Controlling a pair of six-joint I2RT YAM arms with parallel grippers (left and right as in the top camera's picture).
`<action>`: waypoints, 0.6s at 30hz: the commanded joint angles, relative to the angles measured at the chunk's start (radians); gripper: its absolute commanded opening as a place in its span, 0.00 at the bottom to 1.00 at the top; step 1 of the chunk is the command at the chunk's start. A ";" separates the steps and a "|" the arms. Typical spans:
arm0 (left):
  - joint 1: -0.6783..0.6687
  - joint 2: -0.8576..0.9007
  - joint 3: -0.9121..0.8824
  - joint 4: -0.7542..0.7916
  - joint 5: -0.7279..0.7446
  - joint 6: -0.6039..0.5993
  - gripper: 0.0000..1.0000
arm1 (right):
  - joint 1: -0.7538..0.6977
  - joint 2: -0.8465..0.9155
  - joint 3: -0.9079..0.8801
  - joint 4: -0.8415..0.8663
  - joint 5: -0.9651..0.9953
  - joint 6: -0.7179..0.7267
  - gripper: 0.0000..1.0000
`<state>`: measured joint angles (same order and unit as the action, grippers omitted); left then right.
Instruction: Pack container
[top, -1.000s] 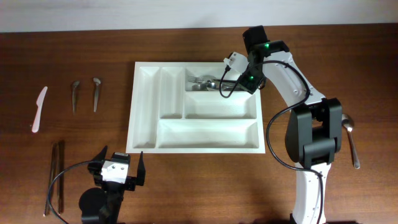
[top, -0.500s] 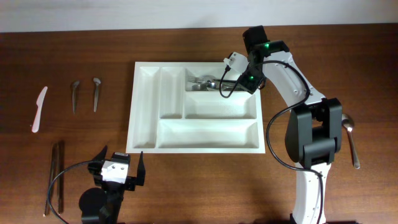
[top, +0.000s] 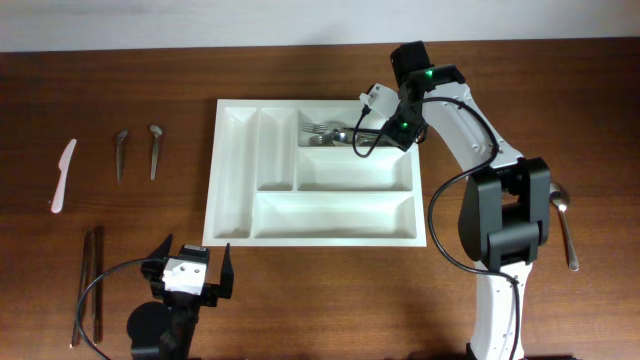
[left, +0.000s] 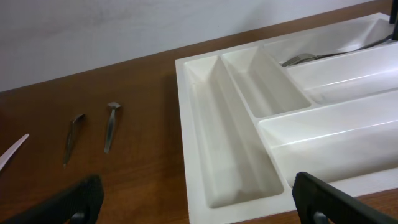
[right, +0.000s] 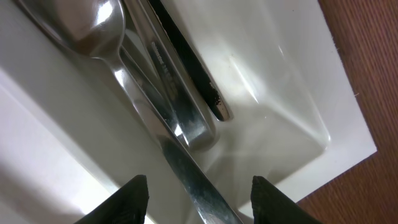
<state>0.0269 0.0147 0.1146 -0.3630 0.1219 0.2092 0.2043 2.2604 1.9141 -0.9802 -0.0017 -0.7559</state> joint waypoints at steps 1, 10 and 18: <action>0.005 -0.008 -0.004 -0.001 -0.007 0.013 0.99 | -0.003 0.021 0.014 -0.008 -0.024 0.000 0.54; 0.005 -0.008 -0.004 -0.001 -0.007 0.013 0.99 | -0.003 0.031 0.014 -0.008 -0.024 0.001 0.60; 0.005 -0.008 -0.004 -0.001 -0.007 0.013 0.99 | -0.003 0.037 0.014 -0.011 -0.024 0.001 0.52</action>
<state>0.0269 0.0147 0.1146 -0.3626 0.1223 0.2092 0.2043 2.2654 1.9144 -0.9878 -0.0067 -0.7567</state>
